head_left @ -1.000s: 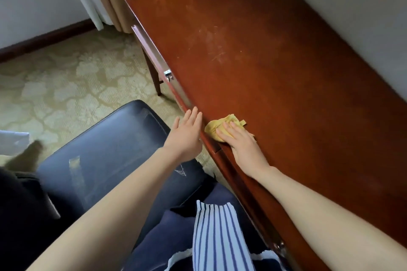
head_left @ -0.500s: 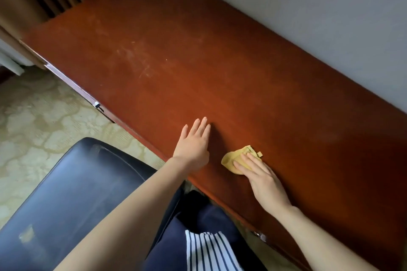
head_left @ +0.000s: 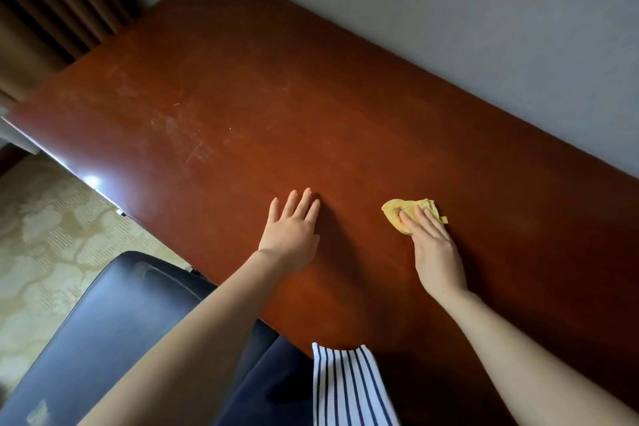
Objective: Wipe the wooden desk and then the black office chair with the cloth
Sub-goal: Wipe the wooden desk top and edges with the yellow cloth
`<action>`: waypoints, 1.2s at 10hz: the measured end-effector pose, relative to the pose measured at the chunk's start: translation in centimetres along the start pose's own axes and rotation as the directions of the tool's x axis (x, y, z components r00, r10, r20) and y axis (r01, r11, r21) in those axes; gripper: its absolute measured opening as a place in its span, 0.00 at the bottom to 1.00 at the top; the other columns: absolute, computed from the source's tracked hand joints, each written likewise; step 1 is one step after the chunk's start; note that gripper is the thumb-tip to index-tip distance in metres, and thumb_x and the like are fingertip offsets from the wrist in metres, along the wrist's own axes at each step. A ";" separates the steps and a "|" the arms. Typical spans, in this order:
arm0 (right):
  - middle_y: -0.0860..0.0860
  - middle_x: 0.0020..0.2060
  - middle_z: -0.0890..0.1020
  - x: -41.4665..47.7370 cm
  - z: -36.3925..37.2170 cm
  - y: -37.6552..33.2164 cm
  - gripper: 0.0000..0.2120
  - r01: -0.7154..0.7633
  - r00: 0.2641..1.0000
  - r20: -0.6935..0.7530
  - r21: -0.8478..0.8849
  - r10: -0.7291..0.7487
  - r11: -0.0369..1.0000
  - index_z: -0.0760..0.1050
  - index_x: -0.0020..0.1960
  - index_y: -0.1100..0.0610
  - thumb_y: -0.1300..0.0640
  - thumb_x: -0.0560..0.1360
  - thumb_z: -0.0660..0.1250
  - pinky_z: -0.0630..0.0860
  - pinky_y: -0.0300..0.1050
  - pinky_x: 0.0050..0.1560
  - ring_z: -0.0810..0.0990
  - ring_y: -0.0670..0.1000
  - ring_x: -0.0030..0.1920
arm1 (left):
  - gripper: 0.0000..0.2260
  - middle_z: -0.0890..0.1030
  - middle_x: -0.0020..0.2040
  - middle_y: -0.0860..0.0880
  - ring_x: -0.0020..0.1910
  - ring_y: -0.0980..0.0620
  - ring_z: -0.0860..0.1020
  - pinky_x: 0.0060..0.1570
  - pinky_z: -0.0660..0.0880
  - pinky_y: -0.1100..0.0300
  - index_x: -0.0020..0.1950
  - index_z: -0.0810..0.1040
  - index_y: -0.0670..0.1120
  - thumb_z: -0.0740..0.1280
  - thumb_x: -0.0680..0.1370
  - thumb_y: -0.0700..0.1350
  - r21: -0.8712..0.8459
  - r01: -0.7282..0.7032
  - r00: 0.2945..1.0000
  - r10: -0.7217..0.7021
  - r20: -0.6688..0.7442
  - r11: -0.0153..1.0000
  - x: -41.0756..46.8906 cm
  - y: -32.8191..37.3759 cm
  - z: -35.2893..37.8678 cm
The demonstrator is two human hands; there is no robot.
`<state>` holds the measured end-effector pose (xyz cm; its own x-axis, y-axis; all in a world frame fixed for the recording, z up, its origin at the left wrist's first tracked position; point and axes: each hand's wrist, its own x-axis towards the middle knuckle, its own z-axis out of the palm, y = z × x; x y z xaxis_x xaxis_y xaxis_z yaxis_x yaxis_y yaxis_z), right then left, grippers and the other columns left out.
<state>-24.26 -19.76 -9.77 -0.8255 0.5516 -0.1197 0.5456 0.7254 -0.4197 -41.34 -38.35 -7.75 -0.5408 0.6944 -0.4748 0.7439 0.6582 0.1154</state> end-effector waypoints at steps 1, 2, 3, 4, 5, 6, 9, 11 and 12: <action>0.51 0.72 0.66 1.7 0.0 -0.4 0.22 -0.052 0.999 -0.006 0.029 0.053 0.998 0.68 0.71 0.52 0.67 0.79 0.59 0.61 0.53 0.72 0.58 0.50 0.75 | 0.29 0.41 0.78 0.47 0.76 0.45 0.40 0.72 0.40 0.43 0.78 0.43 0.47 0.52 0.82 0.52 0.038 0.005 1.000 -0.005 0.008 0.999 0.4 -0.1 -0.3; 0.51 0.72 0.66 2.0 0.3 -0.8 0.22 -0.083 0.996 -0.030 0.025 0.084 0.996 0.68 0.71 0.52 0.67 0.79 0.59 0.62 0.56 0.71 0.58 0.51 0.75 | 0.29 0.41 0.78 0.47 0.76 0.45 0.41 0.72 0.40 0.43 0.78 0.43 0.47 0.52 0.82 0.52 0.047 0.004 1.000 -0.005 0.017 0.999 0.5 -0.1 -0.5; 0.51 0.72 0.66 1.7 0.7 -1.0 0.22 -0.120 0.991 -0.056 0.032 0.121 0.992 0.68 0.71 0.52 0.67 0.79 0.59 0.62 0.58 0.71 0.58 0.51 0.75 | 0.29 0.41 0.78 0.47 0.76 0.45 0.40 0.72 0.40 0.43 0.78 0.43 0.47 0.52 0.82 0.52 0.049 0.000 1.000 -0.001 0.031 0.999 0.3 -0.1 -0.7; 0.50 0.72 0.66 1.7 1.0 -1.2 0.23 -0.140 0.988 -0.058 0.032 0.142 0.990 0.68 0.71 0.51 0.66 0.79 0.59 0.62 0.61 0.70 0.57 0.51 0.75 | 0.29 0.41 0.78 0.47 0.76 0.45 0.40 0.72 0.40 0.44 0.78 0.43 0.46 0.53 0.82 0.52 0.063 -0.001 0.999 -0.002 0.048 0.998 0.2 -0.1 -1.0; 0.50 0.73 0.65 1.3 1.4 -1.4 0.23 -0.148 0.986 -0.069 0.012 0.149 0.989 0.67 0.72 0.51 0.67 0.79 0.59 0.60 0.56 0.71 0.57 0.50 0.75 | 0.29 0.41 0.78 0.47 0.76 0.45 0.40 0.72 0.40 0.43 0.78 0.43 0.46 0.52 0.82 0.53 0.087 -0.006 0.998 0.000 0.071 0.996 0.2 0.0 -1.3; 0.49 0.74 0.63 1.2 1.6 -1.7 0.24 -0.154 0.987 -0.058 -0.013 0.153 0.988 0.65 0.73 0.49 0.67 0.80 0.57 0.58 0.52 0.72 0.56 0.50 0.75 | 0.29 0.40 0.78 0.47 0.76 0.45 0.40 0.72 0.40 0.43 0.78 0.43 0.46 0.52 0.82 0.52 0.103 -0.020 0.997 0.012 0.076 0.994 0.5 0.3 -2.0; 0.49 0.74 0.63 1.6 1.6 -2.7 0.25 -0.055 0.998 -0.020 -0.012 0.055 0.998 0.64 0.73 0.50 0.68 0.79 0.58 0.56 0.47 0.74 0.54 0.50 0.76 | 0.27 0.42 0.78 0.48 0.77 0.46 0.41 0.72 0.40 0.42 0.78 0.45 0.47 0.52 0.82 0.52 0.187 -0.110 0.992 0.094 0.088 0.976 2.0 -0.6 -3.3; 0.51 0.71 0.69 2.7 2.2 -3.5 0.24 -0.025 0.997 -0.070 0.021 0.026 0.999 0.69 0.70 0.53 0.69 0.77 0.61 0.58 0.47 0.72 0.60 0.53 0.74 | 0.25 0.49 0.78 0.48 0.77 0.47 0.47 0.73 0.40 0.44 0.78 0.50 0.48 0.52 0.82 0.52 0.186 -0.233 0.972 0.233 0.023 0.955 4.1 -1.7 -3.8; 0.52 0.69 0.70 4.4 2.8 -4.4 0.23 -0.049 0.994 -0.100 0.039 0.053 0.998 0.70 0.69 0.54 0.70 0.77 0.62 0.61 0.49 0.72 0.62 0.54 0.73 | 0.22 0.58 0.76 0.49 0.75 0.49 0.55 0.73 0.42 0.47 0.76 0.57 0.49 0.52 0.82 0.51 0.218 -0.348 0.931 0.364 -0.034 0.912 5.8 -3.3 -4.5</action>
<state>-30.70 -21.71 -10.95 -0.7766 0.6279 -0.0508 0.5797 0.6807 -0.4479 -48.70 -35.18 -6.93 -0.2464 0.8958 -0.3700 0.9522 0.2949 0.0800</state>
